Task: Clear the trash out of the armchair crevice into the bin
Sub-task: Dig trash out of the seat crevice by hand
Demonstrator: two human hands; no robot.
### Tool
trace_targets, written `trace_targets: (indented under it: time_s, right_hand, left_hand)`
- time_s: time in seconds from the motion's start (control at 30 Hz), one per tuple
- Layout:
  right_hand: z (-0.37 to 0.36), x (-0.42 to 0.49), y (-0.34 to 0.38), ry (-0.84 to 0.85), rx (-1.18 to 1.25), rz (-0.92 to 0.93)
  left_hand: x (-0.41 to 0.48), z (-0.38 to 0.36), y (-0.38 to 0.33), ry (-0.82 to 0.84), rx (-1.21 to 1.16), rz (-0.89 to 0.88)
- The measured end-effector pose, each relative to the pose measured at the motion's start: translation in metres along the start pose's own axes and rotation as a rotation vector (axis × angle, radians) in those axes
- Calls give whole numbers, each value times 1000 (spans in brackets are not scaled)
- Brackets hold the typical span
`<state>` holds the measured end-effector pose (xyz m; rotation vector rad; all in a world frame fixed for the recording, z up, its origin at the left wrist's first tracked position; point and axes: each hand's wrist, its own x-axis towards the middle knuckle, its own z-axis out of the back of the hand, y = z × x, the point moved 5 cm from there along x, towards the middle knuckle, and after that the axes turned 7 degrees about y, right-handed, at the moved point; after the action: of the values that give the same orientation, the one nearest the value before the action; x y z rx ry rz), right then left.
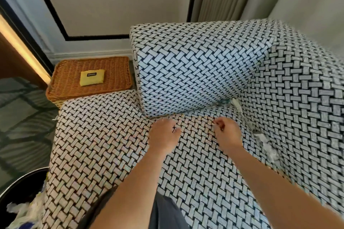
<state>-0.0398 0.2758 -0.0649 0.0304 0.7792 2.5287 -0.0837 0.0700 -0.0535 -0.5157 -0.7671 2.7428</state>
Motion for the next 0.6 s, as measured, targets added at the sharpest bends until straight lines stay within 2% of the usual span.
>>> trace_targets:
  time_s: [0.17, 0.47, 0.6]
  right_hand:
    - [-1, 11, 3, -98, -141, 43]
    - [-1, 39, 3, -133, -291, -13]
    - [0, 50, 5, -116, -335, -24]
  left_hand:
    - [20, -22, -9, -53, 74, -43]
    - [37, -48, -46, -178, 292, -116]
    - [46, -52, -54, -171, 324, -134]
